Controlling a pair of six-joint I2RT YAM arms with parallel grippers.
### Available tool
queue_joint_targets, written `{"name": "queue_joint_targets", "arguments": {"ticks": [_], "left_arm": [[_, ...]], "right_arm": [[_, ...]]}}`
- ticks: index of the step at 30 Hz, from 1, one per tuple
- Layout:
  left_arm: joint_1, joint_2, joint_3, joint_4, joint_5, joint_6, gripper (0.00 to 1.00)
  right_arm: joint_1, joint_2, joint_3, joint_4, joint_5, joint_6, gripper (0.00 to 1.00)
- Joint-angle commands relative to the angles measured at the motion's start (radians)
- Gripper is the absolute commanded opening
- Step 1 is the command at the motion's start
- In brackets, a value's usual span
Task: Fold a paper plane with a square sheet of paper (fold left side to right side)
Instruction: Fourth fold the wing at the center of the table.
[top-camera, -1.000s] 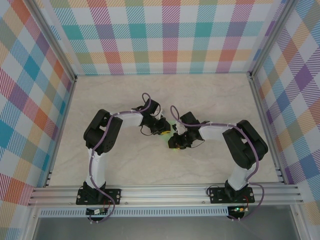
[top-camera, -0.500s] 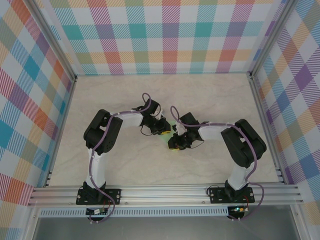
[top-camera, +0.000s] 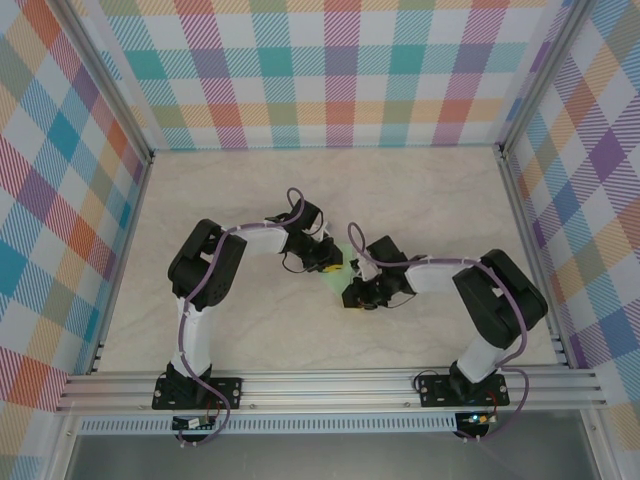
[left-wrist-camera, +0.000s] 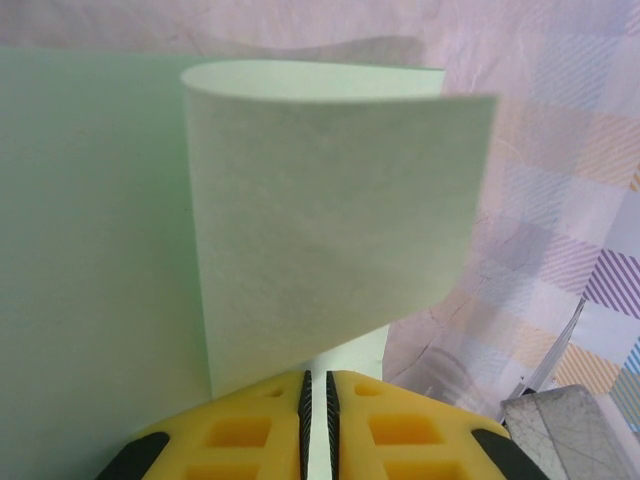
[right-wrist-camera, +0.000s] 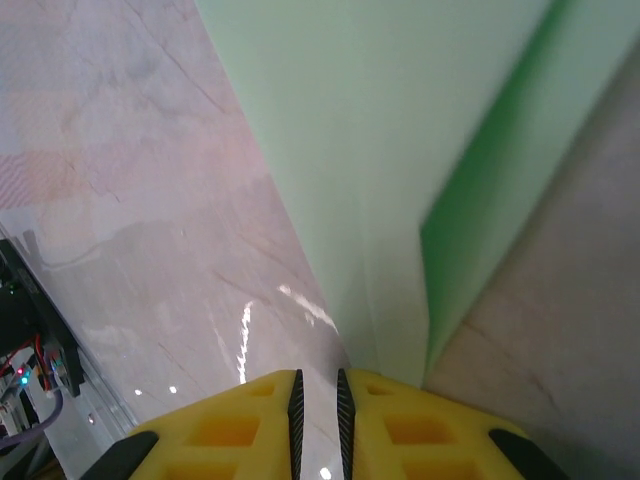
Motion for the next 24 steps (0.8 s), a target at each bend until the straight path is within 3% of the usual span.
{"name": "queue_joint_targets", "arguments": {"ticks": [1, 10, 19, 24], "left_arm": [[-0.009, 0.026, -0.008, -0.063, -0.048, 0.018, 0.15], [-0.009, 0.009, -0.015, -0.061, -0.046, 0.018, 0.15], [-0.010, 0.004, -0.018, -0.060, -0.047, 0.019, 0.15], [-0.010, 0.003, -0.015, -0.058, -0.046, 0.017, 0.15]], "right_arm": [[0.013, -0.025, -0.046, -0.114, -0.014, 0.020, 0.20], [-0.050, -0.191, 0.040, -0.113, -0.063, 0.023, 0.21], [-0.056, 0.023, 0.131, -0.020, -0.053, 0.069, 0.12], [-0.056, 0.070, 0.113, -0.032, -0.028, 0.070, 0.10]]}}
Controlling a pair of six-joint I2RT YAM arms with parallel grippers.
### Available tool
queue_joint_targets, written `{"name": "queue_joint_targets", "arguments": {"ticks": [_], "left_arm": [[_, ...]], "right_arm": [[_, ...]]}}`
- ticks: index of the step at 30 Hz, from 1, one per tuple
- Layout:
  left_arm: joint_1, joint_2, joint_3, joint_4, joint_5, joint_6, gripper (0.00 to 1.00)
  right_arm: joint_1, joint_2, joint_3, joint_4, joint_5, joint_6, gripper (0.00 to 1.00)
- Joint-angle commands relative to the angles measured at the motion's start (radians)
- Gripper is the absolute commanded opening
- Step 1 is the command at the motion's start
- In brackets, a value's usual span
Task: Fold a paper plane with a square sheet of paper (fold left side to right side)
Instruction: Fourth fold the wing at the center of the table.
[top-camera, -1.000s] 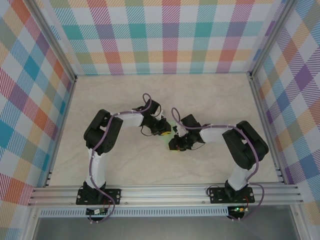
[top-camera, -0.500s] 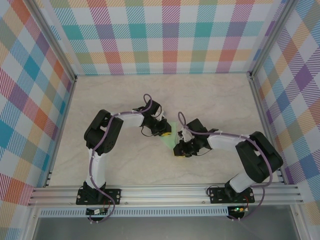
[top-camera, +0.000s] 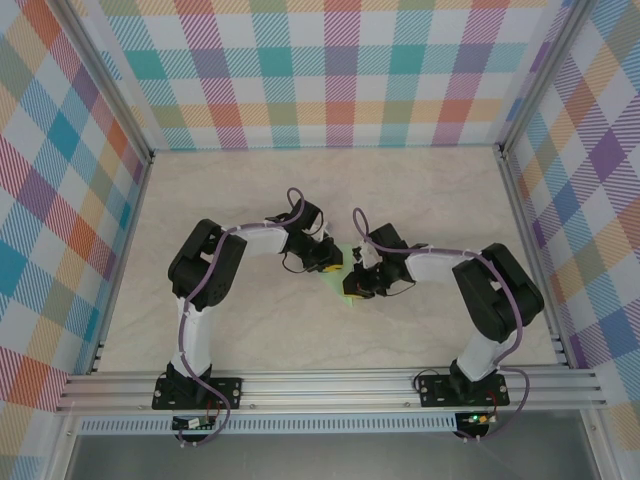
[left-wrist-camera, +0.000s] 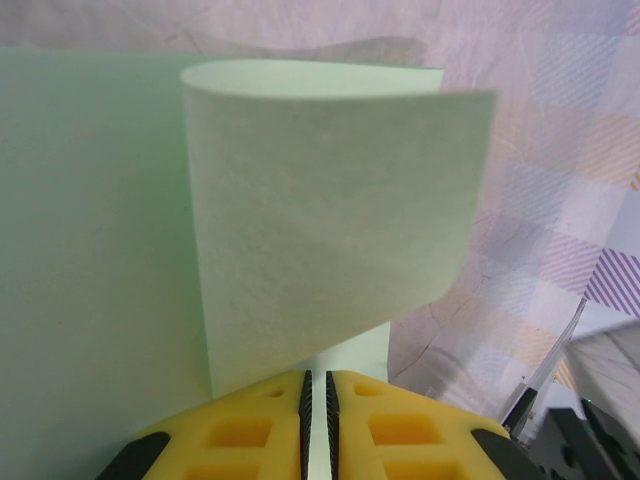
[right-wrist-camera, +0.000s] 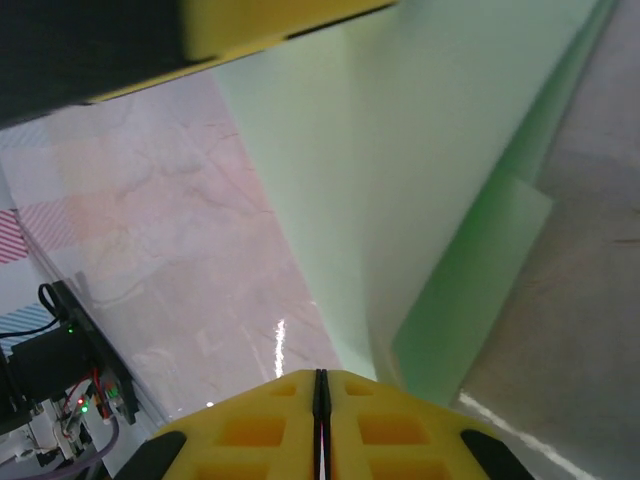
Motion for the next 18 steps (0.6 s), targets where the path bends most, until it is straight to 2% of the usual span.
{"name": "queue_joint_targets", "arguments": {"ticks": [1, 9, 13, 15, 18], "left_arm": [[-0.010, 0.003, -0.015, -0.058, -0.045, 0.015, 0.15], [-0.008, -0.045, 0.009, -0.063, -0.033, 0.014, 0.17], [-0.008, -0.109, 0.022, -0.062, -0.039, 0.020, 0.25], [-0.008, -0.144, 0.016, -0.062, -0.041, 0.020, 0.26], [-0.009, -0.194, -0.013, -0.063, -0.033, 0.018, 0.23]], "right_arm": [[0.000, 0.015, -0.006, 0.001, 0.008, 0.015, 0.10], [0.003, 0.034, -0.039, -0.133, 0.121, 0.014, 0.08], [0.003, 0.040, -0.053, -0.153, 0.140, 0.013, 0.04], [0.003, 0.048, -0.052, -0.161, 0.149, 0.009, 0.00], [0.003, 0.057, -0.042, -0.178, 0.165, 0.001, 0.00]]}}
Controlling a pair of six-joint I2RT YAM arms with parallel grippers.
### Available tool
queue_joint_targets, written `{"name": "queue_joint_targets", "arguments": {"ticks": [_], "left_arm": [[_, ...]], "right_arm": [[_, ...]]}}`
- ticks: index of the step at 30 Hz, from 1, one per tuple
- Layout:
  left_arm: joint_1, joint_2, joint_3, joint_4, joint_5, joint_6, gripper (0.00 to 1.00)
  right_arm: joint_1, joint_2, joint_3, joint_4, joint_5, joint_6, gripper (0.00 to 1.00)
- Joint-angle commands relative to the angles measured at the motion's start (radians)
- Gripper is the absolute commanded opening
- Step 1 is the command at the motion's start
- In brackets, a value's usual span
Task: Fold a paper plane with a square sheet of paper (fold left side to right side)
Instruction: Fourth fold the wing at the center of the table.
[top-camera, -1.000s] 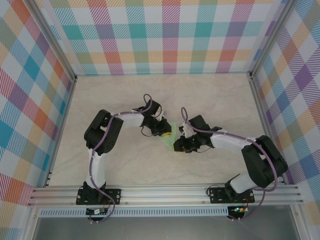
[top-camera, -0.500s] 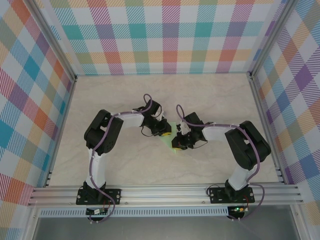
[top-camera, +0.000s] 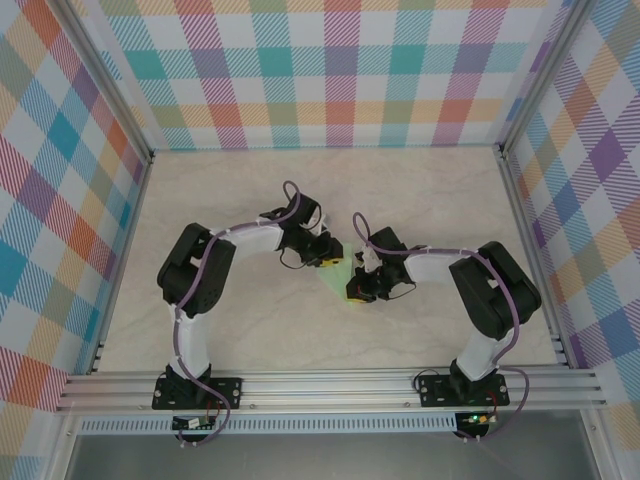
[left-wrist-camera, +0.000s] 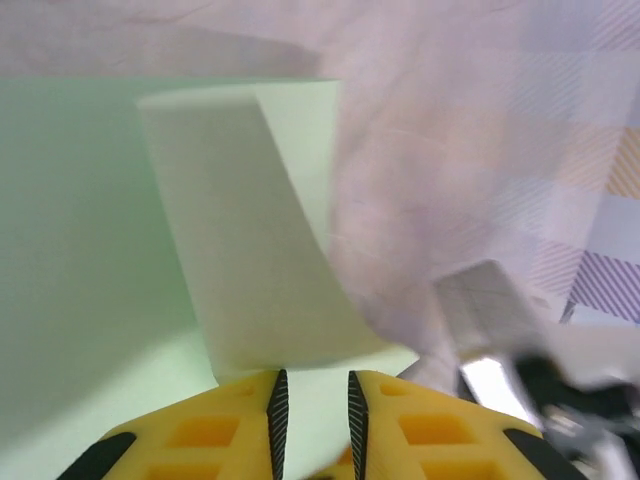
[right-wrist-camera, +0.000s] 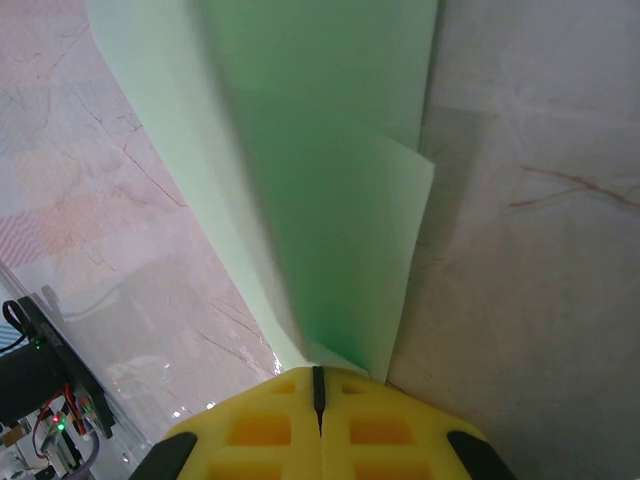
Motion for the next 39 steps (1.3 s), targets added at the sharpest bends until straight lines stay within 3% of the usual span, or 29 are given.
{"name": "queue_joint_targets", "arguments": {"ticks": [1, 10, 29, 39], "left_arm": [[-0.011, -0.098, -0.029, -0.019, 0.000, 0.014, 0.21], [-0.066, -0.107, -0.152, 0.083, 0.069, -0.040, 0.09], [-0.094, 0.003, -0.159, 0.140, 0.062, -0.074, 0.05], [-0.067, 0.073, -0.111, 0.098, -0.004, -0.036, 0.04]], "right_arm": [[0.003, 0.043, -0.025, -0.149, 0.120, -0.010, 0.00], [0.002, 0.052, -0.007, -0.163, 0.131, -0.019, 0.00], [0.004, 0.057, -0.003, -0.175, 0.131, -0.026, 0.00], [0.012, 0.062, -0.001, -0.204, 0.146, -0.036, 0.00]]}}
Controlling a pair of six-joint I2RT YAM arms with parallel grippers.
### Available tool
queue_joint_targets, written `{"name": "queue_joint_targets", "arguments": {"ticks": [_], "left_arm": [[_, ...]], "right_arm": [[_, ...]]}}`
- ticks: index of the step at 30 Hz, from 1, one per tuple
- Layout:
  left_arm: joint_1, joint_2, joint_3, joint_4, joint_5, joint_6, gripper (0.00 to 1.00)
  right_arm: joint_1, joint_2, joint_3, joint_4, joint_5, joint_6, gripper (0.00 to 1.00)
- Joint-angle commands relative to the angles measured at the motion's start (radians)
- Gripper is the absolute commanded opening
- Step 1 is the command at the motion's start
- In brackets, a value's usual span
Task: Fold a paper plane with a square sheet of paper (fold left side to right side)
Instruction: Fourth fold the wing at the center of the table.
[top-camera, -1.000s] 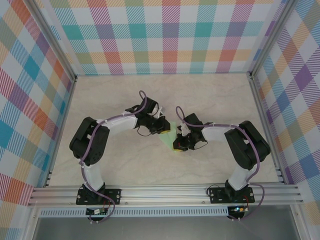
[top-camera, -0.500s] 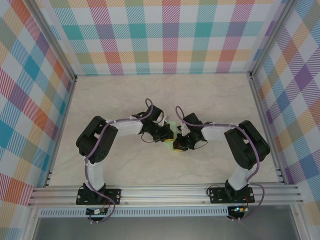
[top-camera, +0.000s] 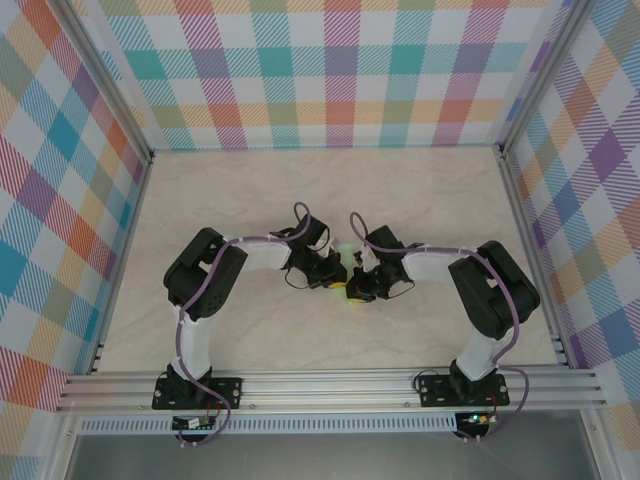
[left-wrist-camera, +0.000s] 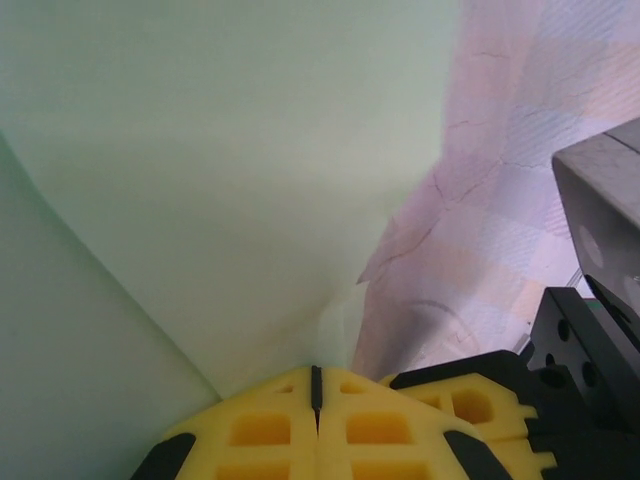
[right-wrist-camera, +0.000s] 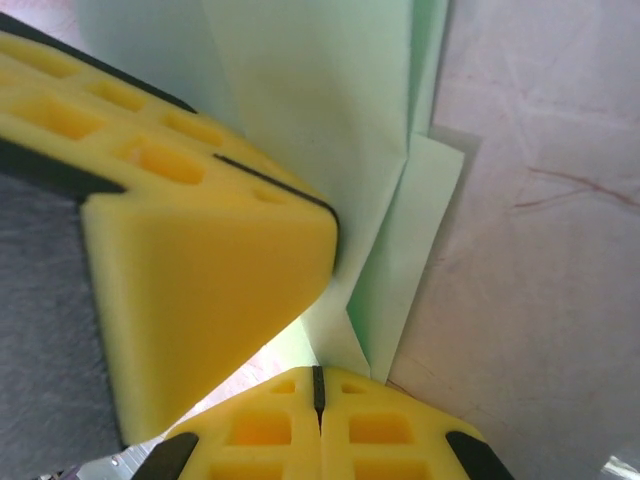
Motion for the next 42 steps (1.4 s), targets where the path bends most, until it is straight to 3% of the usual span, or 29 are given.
{"name": "queue_joint_targets", "arguments": {"ticks": [1, 10, 22, 29, 36, 42], "left_arm": [[0.023, 0.043, 0.031, -0.034, -0.057, 0.030, 0.04], [0.140, 0.088, 0.112, -0.096, -0.076, 0.095, 0.04], [0.297, 0.250, 0.386, -0.231, -0.044, 0.164, 0.04], [0.339, 0.219, 0.415, -0.237, -0.004, 0.177, 0.08], [0.384, 0.023, 0.307, -0.219, -0.004, 0.181, 0.29], [0.347, -0.206, 0.066, -0.079, 0.004, 0.102, 0.44]], "right_arm": [[0.007, 0.056, -0.033, -0.149, 0.114, -0.024, 0.00], [0.007, 0.049, -0.037, -0.154, 0.115, -0.026, 0.00], [0.010, 0.035, -0.045, -0.150, 0.109, -0.026, 0.00], [0.010, 0.001, -0.040, -0.107, 0.087, -0.031, 0.02], [0.010, -0.140, 0.015, -0.094, 0.127, -0.050, 0.27], [0.006, -0.287, 0.038, -0.168, 0.341, -0.105, 0.57]]}}
